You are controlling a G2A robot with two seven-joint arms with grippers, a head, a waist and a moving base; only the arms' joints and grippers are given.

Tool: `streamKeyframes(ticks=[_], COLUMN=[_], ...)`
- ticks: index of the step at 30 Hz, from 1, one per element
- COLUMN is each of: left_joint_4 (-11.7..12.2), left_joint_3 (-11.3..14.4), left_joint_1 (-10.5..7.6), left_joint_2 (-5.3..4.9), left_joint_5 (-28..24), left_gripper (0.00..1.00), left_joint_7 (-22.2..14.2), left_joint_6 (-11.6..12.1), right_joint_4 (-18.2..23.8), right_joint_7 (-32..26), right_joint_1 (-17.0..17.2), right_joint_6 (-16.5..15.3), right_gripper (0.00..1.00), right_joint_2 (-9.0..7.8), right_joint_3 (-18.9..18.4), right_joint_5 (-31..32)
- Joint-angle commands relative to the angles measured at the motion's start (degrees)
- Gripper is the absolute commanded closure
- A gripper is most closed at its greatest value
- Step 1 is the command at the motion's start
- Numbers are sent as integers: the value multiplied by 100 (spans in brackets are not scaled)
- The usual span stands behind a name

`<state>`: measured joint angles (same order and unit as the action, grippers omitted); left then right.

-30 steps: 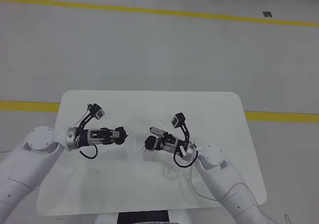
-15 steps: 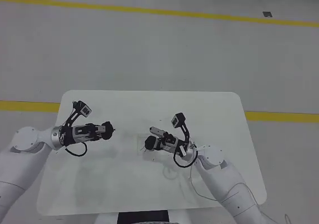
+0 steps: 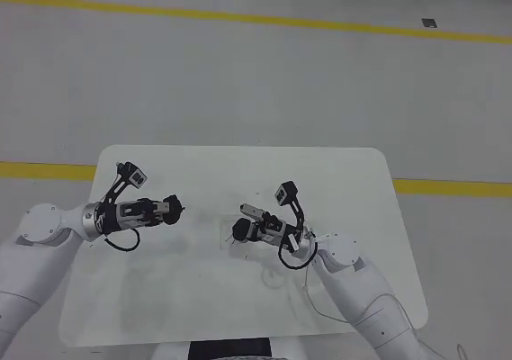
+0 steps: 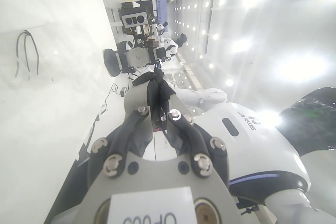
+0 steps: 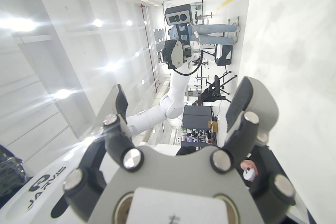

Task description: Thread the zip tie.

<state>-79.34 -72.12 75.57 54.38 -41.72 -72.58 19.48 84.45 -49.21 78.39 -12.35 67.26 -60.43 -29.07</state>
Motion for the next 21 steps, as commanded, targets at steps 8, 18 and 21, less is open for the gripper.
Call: streamKeyframes(ticks=[8, 18, 21], left_joint_4=[0, 0, 0], left_joint_3=[0, 0, 0], left_joint_1=[0, 0, 0], left_joint_2=[0, 0, 0], left_joint_5=[0, 0, 0], left_gripper=[100, 100, 100], left_joint_7=[0, 0, 0], left_joint_6=[0, 0, 0], right_joint_4=[0, 1387, 1721], right_joint_7=[0, 1199, 1349], right_joint_1=[0, -145, -166], right_joint_6=[0, 2517, 3183], right_gripper=[0, 0, 0], right_joint_2=[0, -72, -90], right_joint_3=[0, 215, 341], right_joint_5=[0, 2204, 2751])
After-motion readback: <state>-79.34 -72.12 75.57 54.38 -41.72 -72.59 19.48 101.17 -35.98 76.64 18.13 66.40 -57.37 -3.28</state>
